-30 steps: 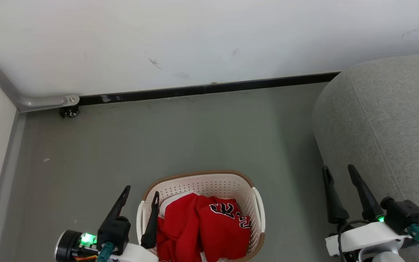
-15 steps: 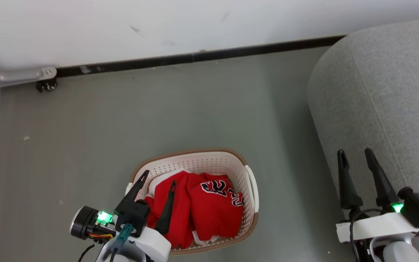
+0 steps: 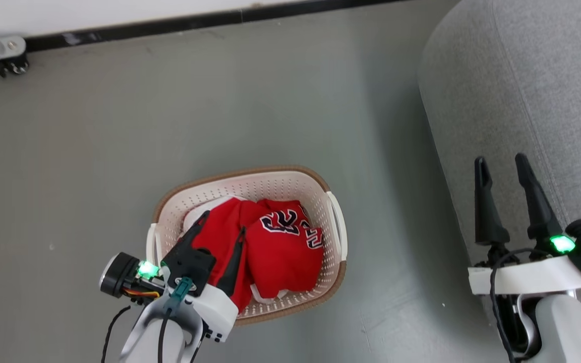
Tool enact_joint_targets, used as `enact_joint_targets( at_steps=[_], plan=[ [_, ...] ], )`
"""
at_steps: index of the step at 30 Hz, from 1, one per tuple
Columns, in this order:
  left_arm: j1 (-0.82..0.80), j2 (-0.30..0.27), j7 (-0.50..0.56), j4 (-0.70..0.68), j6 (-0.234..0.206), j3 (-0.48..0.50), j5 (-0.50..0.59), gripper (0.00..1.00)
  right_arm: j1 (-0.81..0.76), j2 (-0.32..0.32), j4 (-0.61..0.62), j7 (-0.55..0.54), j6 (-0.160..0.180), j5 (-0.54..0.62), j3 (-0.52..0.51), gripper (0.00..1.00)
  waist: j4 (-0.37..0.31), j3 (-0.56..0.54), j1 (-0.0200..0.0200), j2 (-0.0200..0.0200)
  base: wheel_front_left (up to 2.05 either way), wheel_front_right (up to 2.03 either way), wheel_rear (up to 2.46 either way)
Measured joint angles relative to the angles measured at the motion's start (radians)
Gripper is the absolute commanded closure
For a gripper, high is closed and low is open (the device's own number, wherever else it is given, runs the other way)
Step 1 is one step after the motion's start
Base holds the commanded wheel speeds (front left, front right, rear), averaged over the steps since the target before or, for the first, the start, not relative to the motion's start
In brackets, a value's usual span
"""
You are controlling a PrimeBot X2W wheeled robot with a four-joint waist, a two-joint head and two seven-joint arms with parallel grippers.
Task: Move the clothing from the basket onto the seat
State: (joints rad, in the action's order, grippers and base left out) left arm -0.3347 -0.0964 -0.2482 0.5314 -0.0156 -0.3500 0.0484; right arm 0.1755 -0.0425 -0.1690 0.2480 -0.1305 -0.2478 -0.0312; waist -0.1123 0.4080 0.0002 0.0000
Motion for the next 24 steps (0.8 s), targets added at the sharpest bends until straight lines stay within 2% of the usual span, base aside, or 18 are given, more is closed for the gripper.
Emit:
enact_joint_targets(
  at_steps=[24],
  plan=[
    [-0.166, -0.034, 0.000, 0.145, 0.009, -0.028, 0.054, 0.00, 0.164, 0.000, 0.042, 0.002, 0.000, -0.035, 0.028, 0.00, -0.098, 0.214, 0.0000, 0.0000, 0.00, 0.00, 0.00]
  ],
)
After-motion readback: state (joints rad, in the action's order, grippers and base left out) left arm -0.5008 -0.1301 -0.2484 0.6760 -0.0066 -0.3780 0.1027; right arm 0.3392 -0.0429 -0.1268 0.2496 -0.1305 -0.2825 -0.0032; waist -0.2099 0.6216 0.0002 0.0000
